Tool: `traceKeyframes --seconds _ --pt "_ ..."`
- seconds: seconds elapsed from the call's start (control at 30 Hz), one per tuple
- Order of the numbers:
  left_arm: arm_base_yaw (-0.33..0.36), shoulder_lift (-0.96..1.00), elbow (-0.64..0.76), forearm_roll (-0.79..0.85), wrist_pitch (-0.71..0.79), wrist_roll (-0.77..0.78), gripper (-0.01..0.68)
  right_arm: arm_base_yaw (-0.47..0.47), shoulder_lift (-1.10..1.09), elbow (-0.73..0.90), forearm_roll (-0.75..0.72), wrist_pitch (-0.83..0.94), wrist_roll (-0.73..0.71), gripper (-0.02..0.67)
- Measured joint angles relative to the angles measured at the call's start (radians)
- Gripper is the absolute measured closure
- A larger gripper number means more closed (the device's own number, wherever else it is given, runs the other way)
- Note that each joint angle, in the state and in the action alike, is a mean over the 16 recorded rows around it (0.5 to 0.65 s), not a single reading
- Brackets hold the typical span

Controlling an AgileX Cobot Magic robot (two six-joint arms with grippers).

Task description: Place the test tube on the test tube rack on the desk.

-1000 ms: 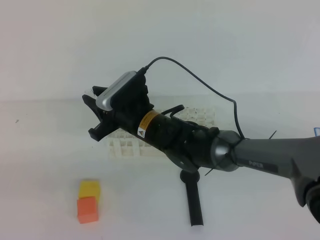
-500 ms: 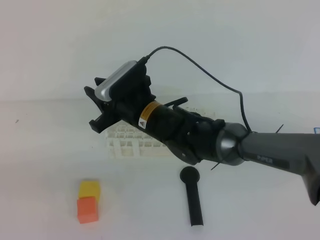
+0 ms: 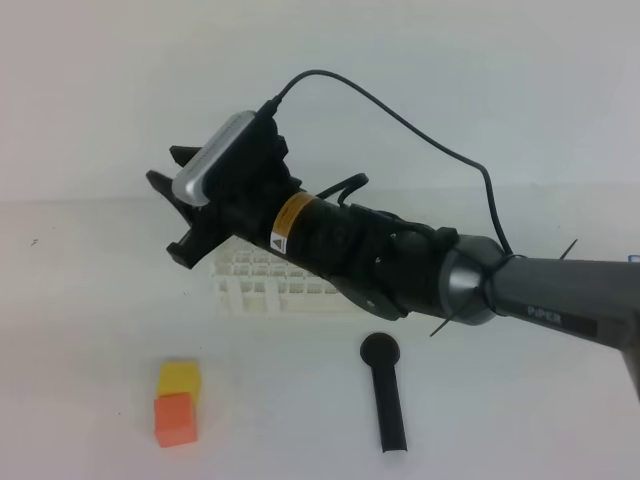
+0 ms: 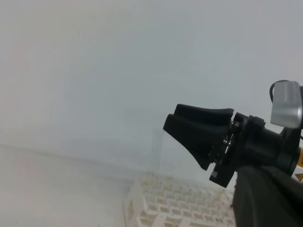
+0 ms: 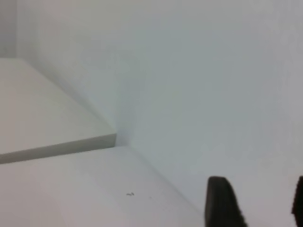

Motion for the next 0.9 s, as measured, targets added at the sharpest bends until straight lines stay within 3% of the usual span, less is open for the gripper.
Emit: traceKeyframes --seconds 0.4,0.73,0.9 --pt "0.0 0.0 0.0 0.0 -0.025 0.0 0.673 0.005 0.013 -0.098 -0.013 0.155 0.039 0.127" --pt "0.0 0.0 0.0 0.0 -0.033 0.0 0.673 0.005 0.06 -0.142 -0.034 0.218 0.127 0.114" --pt "0.0 0.0 0.0 0.0 -0.036 0.0 0.673 0.005 0.079 -0.144 -0.042 0.224 0.155 0.158"
